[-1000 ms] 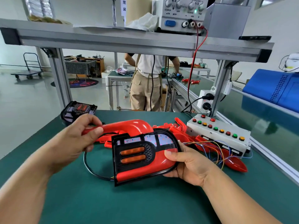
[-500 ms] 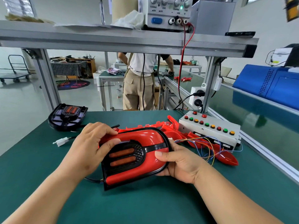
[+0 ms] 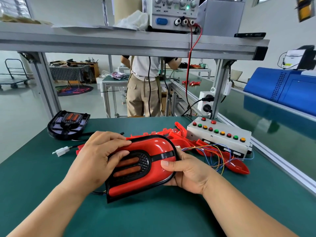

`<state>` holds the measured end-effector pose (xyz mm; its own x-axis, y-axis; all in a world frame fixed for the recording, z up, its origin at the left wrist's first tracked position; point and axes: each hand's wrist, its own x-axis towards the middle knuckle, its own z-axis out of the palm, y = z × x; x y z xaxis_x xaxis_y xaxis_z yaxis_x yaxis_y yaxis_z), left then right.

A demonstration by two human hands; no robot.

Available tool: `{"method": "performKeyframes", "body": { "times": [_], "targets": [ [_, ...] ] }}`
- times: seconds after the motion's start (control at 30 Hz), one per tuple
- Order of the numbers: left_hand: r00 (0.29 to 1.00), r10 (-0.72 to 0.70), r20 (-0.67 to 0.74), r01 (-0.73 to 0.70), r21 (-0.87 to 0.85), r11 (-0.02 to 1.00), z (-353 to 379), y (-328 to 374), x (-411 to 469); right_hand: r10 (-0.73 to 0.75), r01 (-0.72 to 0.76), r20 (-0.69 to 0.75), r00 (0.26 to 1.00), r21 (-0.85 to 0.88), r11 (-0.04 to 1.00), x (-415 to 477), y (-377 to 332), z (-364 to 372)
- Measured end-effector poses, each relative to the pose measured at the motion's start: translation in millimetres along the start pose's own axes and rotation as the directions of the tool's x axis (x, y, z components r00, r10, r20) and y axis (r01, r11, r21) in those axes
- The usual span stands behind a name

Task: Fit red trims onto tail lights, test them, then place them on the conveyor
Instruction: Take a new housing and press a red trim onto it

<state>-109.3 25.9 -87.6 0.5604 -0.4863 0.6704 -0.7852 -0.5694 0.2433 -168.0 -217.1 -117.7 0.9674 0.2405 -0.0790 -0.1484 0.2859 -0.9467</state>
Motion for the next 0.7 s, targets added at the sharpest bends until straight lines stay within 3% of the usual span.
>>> {"method": "performKeyframes", "body": {
  "times": [0.17,0.33,0.53,0.63,0.7],
  "targets": [
    [0.999,-0.044,-0.006,0.044,-0.054,0.998,-2,0,-4,0.007,-0.007,-0.008,1.000,0.011,1.000,0,1,-1],
    [0.993,-0.070,0.092,0.069,0.017,0.997,4,1,-2,-0.008,0.008,-0.012,1.000,0.052,0.999,0,1,-1],
    [0.993,0.065,0.100,-0.062,-0.032,0.998,5,7,-2,-0.082,0.108,-0.245,0.966,0.096,0.990,4,-1,11],
    [0.994,-0.105,-0.016,0.100,-0.208,0.973,9,8,-5,-0.132,0.172,-0.304,0.944,0.111,0.979,6,1,11],
    [0.943,-0.329,0.050,0.315,-0.449,0.836,12,7,-9,-0.157,0.205,-0.333,0.930,0.112,0.972,7,2,12]
  ]
}}
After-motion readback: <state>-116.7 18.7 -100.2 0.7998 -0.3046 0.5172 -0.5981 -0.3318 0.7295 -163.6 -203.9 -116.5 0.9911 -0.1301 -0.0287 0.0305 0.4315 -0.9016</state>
